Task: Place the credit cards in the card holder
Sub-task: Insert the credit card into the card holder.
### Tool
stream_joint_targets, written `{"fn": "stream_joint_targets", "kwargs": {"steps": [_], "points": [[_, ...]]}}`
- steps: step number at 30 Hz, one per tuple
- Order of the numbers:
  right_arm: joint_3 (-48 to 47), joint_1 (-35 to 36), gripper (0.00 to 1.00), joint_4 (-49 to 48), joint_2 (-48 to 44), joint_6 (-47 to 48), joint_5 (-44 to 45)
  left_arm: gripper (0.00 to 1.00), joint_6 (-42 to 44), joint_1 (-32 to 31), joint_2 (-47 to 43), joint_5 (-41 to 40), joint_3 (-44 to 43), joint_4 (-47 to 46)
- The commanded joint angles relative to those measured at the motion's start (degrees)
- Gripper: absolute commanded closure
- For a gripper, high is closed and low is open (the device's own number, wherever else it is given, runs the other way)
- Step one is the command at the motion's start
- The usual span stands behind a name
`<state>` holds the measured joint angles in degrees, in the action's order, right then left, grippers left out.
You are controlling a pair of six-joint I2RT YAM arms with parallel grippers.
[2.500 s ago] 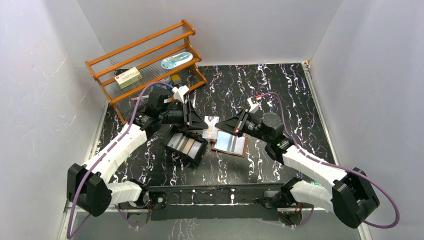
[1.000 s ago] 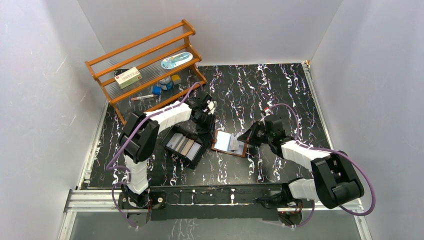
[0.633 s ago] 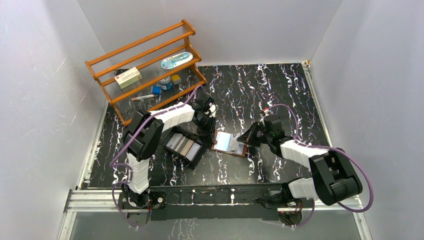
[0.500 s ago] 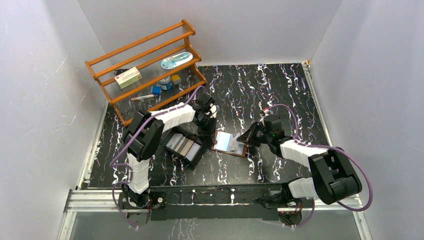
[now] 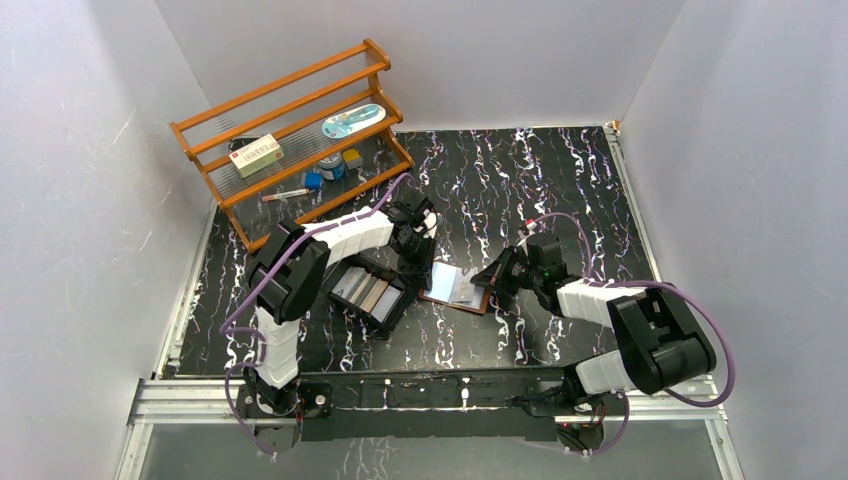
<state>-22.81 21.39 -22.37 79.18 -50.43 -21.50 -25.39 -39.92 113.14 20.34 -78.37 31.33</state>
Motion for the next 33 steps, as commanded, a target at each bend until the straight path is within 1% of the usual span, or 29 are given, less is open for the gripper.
{"fn": "stream_joint_targets", "kwargs": {"steps": [1,3,5,6,9,10,13,16,19,21,25,29,33], "points": [[0.9,-0.3,1.00,-3.9,0.9,-1.9,-1.6,0.92,0.0,-0.4,-0.5,1.1,0.5,0.3],[1.1,-0.2,1.00,-3.9,0.6,-2.3,-1.7,0.92,-0.3,-0.4,-0.8,1.1,0.4,0.3],[1.4,-0.3,1.00,-3.1,0.1,-2.2,-1.2,0.90,-0.7,-0.4,-1.7,0.7,0.1,0.4],[1.5,-0.4,1.00,-2.5,-0.2,-1.8,-0.9,0.86,-1.0,-0.4,-2.3,0.1,-0.3,0.7],[1.7,-1.0,1.00,-0.2,-0.8,-0.3,-0.2,0.70,-1.3,-0.4,-3.4,-3.4,-2.7,3.5],[1.8,-1.1,1.00,0.5,-0.9,0.2,0.0,0.67,-1.3,-0.4,-3.5,-4.9,-3.4,4.3],[1.6,-1.9,1.00,2.5,-1.2,1.4,-0.1,0.64,-1.2,-0.3,-3.7,-9.9,-5.3,6.9],[1.2,-2.5,1.00,5.5,-1.8,3.7,0.2,0.63,-0.5,-0.3,-2.9,-12.8,-7.0,8.8],[0.5,-3.1,1.00,8.7,-2.7,6.0,0.9,0.59,0.5,-0.3,-1.9,-12.3,-7.7,9.1],[0.0,-3.5,1.00,10.3,-3.4,7.2,1.3,0.57,1.0,-0.3,-0.9,-10.5,-7.9,8.7],[-0.4,-4.2,1.00,11.5,-3.8,8.2,0.6,0.58,1.7,-0.3,1.4,-5.5,-7.8,7.9],[-0.8,-4.4,1.00,11.6,-3.9,8.5,-0.9,0.66,0.5,-0.3,1.6,-0.9,-5.9,5.1],[-0.8,-4.5,1.00,10.6,-4.5,7.7,-2.4,0.74,-0.1,-0.3,1.5,0.9,-3.9,3.2]]}}
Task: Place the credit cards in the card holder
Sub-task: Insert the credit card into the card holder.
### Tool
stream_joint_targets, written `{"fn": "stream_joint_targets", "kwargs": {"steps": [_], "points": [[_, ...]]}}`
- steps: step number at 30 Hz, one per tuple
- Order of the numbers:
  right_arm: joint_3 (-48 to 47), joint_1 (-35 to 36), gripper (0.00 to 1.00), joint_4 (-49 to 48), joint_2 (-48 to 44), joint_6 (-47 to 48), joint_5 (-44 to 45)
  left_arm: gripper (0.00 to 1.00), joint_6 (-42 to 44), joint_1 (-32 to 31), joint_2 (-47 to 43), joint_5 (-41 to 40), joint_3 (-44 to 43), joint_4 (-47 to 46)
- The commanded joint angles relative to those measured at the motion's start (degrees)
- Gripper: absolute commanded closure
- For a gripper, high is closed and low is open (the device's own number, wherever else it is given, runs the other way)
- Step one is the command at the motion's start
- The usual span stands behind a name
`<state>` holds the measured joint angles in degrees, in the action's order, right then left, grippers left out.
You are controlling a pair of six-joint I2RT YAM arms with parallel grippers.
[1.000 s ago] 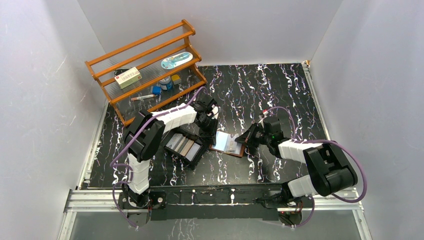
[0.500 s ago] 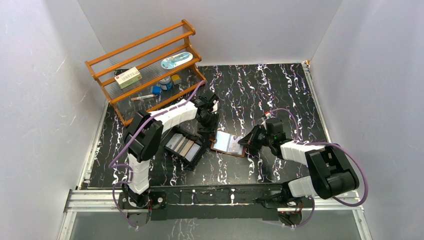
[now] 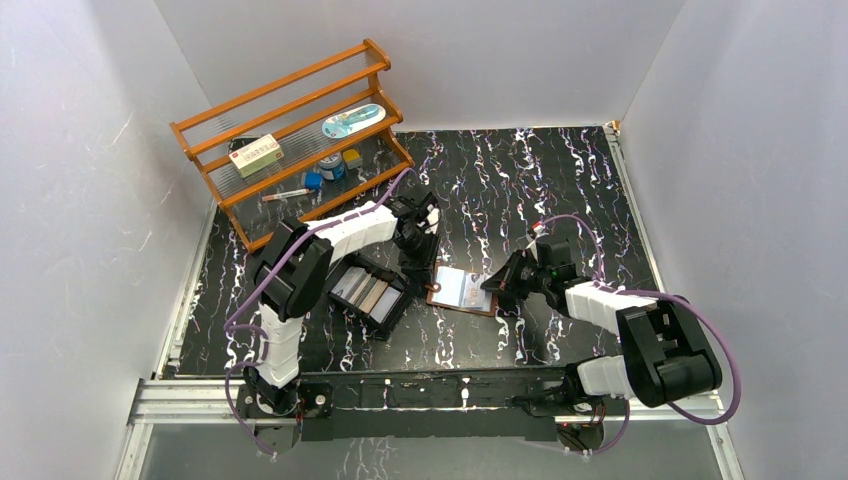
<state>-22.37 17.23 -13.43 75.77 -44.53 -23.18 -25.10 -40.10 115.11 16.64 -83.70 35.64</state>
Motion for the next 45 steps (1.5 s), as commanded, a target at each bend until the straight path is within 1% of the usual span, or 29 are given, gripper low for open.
{"fn": "stream_joint_targets", "kwargs": {"steps": [1,5,10,18,20,22,25,28,32,34,40,45], "points": [[-1.3,-0.4,1.00,1.4,-1.4,1.4,-1.1,0.76,-0.4,-0.2,-0.5,4.6,1.6,-1.2],[-1.4,-0.4,1.00,0.2,-3.0,-0.3,-2.0,0.84,-0.6,-0.2,-0.1,4.4,2.3,-1.4],[-1.7,-0.4,1.00,-0.3,-4.0,-1.1,-2.4,0.86,-0.7,-0.2,0.1,4.7,2.6,-2.0],[-2.3,-0.4,1.00,-1.3,-3.5,-1.8,-3.5,0.85,-1.0,-0.2,0.2,5.1,3.2,-2.1],[-2.8,-0.4,1.00,-0.6,-3.8,-1.8,-3.4,0.83,-1.0,-0.2,0.1,5.2,3.2,-2.1],[-3.6,-0.4,1.00,0.9,-4.3,-1.8,-3.0,0.78,-1.1,-0.2,0.0,5.2,3.2,-2.1],[-5.2,-0.4,1.00,5.3,-5.9,-1.8,-1.0,0.74,-1.0,-0.2,-0.3,5.3,3.3,-2.0],[-5.5,-0.4,1.00,5.8,-6.5,-1.8,0.1,0.79,-0.9,-0.2,-0.4,5.5,3.2,-1.9],[-5.2,-0.4,1.00,3.5,-3.8,-1.8,-1.7,0.83,-1.1,-0.2,-0.3,5.5,3.2,-1.9],[-4.6,-0.4,1.00,2.0,-2.7,-1.8,-2.1,0.83,-1.2,-0.2,-0.3,5.5,3.3,-1.9],[-2.9,-0.3,1.00,1.3,-2.3,-1.8,-2.1,0.82,-1.3,-0.3,-0.2,5.2,4.2,-2.0],[-1.4,-0.4,1.00,-2.0,-0.1,-1.8,-2.1,0.82,-1.3,-0.4,-0.1,5.0,4.5,-2.1]]}}
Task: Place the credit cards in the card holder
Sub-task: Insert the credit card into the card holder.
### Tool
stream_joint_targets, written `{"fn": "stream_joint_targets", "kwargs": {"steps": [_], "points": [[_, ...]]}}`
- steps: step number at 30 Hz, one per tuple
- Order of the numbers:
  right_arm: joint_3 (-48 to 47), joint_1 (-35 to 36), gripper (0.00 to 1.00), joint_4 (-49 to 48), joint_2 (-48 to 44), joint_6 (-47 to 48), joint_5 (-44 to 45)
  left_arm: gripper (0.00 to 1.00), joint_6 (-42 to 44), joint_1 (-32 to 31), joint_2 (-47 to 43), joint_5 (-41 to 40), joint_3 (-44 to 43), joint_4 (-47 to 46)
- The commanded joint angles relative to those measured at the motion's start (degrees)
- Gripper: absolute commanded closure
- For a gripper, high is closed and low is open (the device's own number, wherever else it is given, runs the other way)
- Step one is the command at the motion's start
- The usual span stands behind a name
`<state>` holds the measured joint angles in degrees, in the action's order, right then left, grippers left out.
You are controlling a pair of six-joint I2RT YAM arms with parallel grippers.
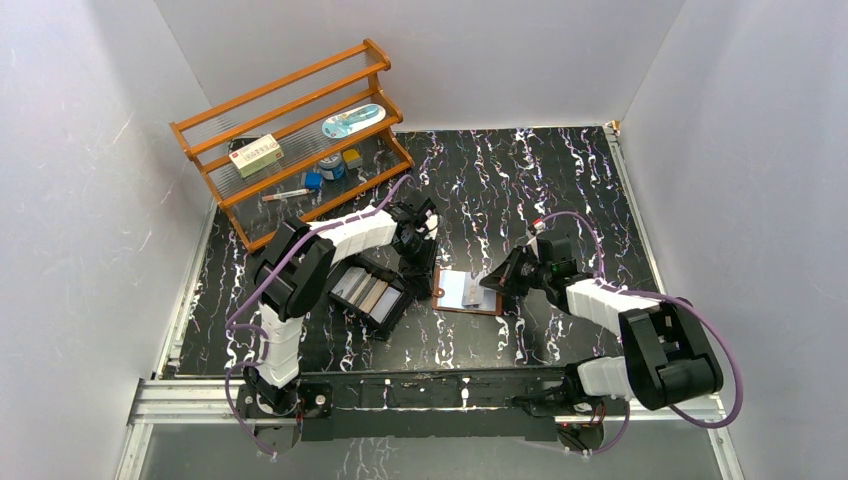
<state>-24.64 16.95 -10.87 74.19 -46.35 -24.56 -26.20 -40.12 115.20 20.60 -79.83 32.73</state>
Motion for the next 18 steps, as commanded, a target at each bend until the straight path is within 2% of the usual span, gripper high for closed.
{"fn": "stream_joint_targets", "kwargs": {"steps": [1,8,18], "points": [[0.8,-0.1,1.00,-4.6,1.9,0.0,-0.7,0.82,-0.3,-0.5,-0.2,1.0,0.6,0.8],[0.6,-0.1,1.00,-6.0,4.0,0.0,-0.7,0.82,-0.2,-0.6,-0.1,0.6,0.7,0.9],[-1.6,-1.5,1.00,-1.5,4.2,0.0,-0.7,0.82,0.4,-0.6,0.9,-0.9,0.2,2.3]]}}
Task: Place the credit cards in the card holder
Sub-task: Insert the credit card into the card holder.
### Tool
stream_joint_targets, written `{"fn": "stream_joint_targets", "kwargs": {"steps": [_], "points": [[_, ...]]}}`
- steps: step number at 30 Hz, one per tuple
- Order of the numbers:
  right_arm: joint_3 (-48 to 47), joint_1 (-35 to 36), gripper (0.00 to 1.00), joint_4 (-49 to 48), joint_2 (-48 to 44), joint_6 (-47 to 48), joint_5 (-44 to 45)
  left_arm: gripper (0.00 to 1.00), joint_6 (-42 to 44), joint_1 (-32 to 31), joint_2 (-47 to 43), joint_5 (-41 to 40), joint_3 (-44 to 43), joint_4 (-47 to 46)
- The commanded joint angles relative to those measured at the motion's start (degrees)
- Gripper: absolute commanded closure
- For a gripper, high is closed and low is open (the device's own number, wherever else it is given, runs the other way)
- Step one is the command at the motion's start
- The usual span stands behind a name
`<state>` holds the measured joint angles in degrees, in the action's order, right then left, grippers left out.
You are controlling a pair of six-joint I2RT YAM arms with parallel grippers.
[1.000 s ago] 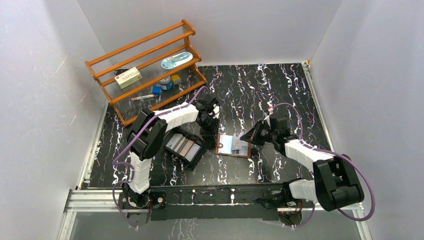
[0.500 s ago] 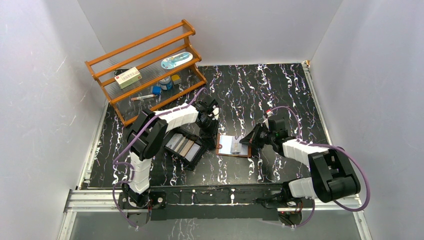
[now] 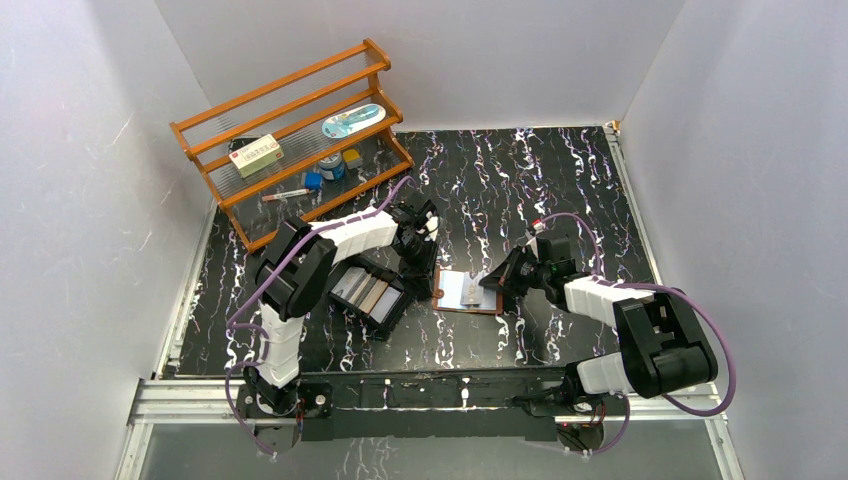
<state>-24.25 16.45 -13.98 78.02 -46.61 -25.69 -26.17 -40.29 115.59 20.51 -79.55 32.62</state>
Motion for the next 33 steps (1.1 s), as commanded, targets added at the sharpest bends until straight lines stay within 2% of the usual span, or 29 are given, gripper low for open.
{"fn": "stream_joint_targets", "kwargs": {"steps": [1,2,3,7,22,33], "points": [[-2.2,-1.2,1.00,1.7,0.6,0.3,0.4,0.82,0.3,-0.4,0.4,-0.9,-0.1,2.3],[-2.3,-1.2,1.00,1.8,1.0,0.3,0.1,0.82,0.4,-0.4,0.5,-1.0,-0.1,2.3],[-2.5,-1.2,1.00,1.8,1.3,0.3,-4.2,0.81,0.5,-0.4,0.5,-0.9,-0.1,2.4],[-3.5,-1.3,1.00,3.4,2.5,0.3,-6.3,0.81,0.9,-0.4,0.5,-1.0,-0.3,2.4],[-5.0,-4.3,1.00,8.2,4.1,0.3,-9.7,0.81,1.6,-0.4,1.1,-1.7,-0.6,3.3],[-7.7,-4.9,1.00,13.1,3.3,0.3,-7.7,0.81,1.5,-0.4,1.5,-1.9,-1.0,3.6]]}}
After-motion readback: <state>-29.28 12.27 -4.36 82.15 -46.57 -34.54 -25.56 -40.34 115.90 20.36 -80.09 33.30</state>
